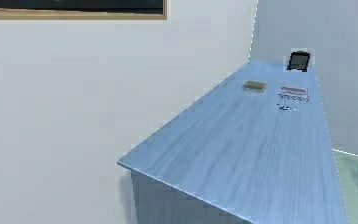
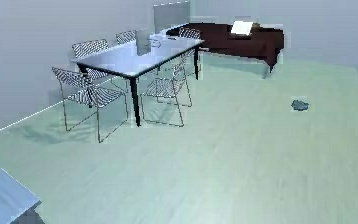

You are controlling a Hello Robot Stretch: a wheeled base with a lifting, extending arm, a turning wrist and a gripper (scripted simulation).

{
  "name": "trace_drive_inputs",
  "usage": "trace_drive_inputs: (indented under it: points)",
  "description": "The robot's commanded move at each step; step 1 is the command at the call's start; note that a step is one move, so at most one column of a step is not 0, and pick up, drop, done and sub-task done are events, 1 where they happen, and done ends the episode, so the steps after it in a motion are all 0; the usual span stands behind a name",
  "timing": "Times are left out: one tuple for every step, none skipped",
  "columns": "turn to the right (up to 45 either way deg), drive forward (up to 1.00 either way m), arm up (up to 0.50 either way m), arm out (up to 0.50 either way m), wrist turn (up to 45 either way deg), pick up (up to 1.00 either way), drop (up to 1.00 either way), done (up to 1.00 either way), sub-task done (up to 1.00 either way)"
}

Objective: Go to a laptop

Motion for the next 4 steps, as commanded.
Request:
trace_drive_inputs:
  points:
    - [-45.0,0.0,0.0,0.0,0.0,0.0,0.0,0.0,0.0]
    - [-45.0,0.0,0.0,0.0,0.0,0.0,0.0,0.0,0.0]
    - [-45.0,0.0,0.0,0.0,0.0,0.0,0.0,0.0,0.0]
    - [-15.0,0.0,0.0,0.0,0.0,0.0,0.0,0.0,0.0]
